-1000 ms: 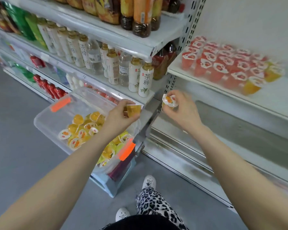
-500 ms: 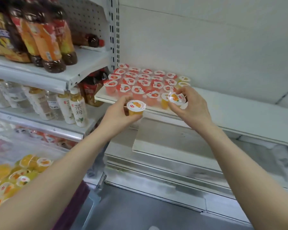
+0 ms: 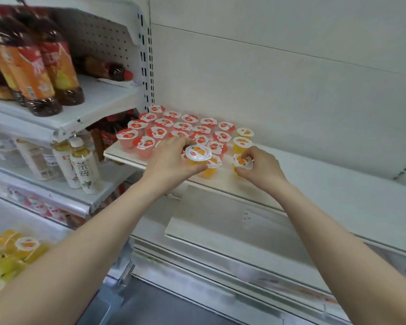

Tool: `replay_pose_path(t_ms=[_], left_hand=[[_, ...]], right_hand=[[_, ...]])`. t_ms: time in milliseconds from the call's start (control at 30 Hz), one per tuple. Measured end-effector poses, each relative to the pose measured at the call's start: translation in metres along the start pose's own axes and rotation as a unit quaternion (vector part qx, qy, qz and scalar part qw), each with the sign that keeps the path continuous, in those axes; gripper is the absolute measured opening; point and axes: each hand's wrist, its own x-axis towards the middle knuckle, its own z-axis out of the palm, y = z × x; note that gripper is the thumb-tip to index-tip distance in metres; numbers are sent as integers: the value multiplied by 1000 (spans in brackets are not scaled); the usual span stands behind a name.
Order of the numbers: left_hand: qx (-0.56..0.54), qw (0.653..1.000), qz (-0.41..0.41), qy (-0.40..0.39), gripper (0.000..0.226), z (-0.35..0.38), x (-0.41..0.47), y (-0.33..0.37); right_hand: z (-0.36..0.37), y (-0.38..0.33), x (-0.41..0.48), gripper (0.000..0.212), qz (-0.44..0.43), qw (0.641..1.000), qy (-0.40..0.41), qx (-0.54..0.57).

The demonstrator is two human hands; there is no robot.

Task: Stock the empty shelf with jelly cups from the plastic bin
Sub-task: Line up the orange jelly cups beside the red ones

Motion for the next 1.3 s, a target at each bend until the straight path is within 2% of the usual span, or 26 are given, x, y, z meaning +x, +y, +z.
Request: replay_pose_path(t_ms=[433,600,700,800,900,1300], left_hand=[[90,996,27,0,61,22,8,21],[128,990,65,-7,57,35,11,36],[142,985,95,-8,56,44,13,47],[186,975,123,2,56,55,18,53],[224,966,129,-22,58,69,24,50],[238,963,123,-32,65,86,30,43]], right_hand=[[13,17,29,29,-60,997,38,14],[1,27,29,35,-120,992,17,-40],[-8,38,30,35,-148,986,38,-73],[-15,48,31,33,-151,981,65,-101],[-20,56,31,30,-150,979,79,-111],[-21,61,33,31,-160,975,80,-132]])
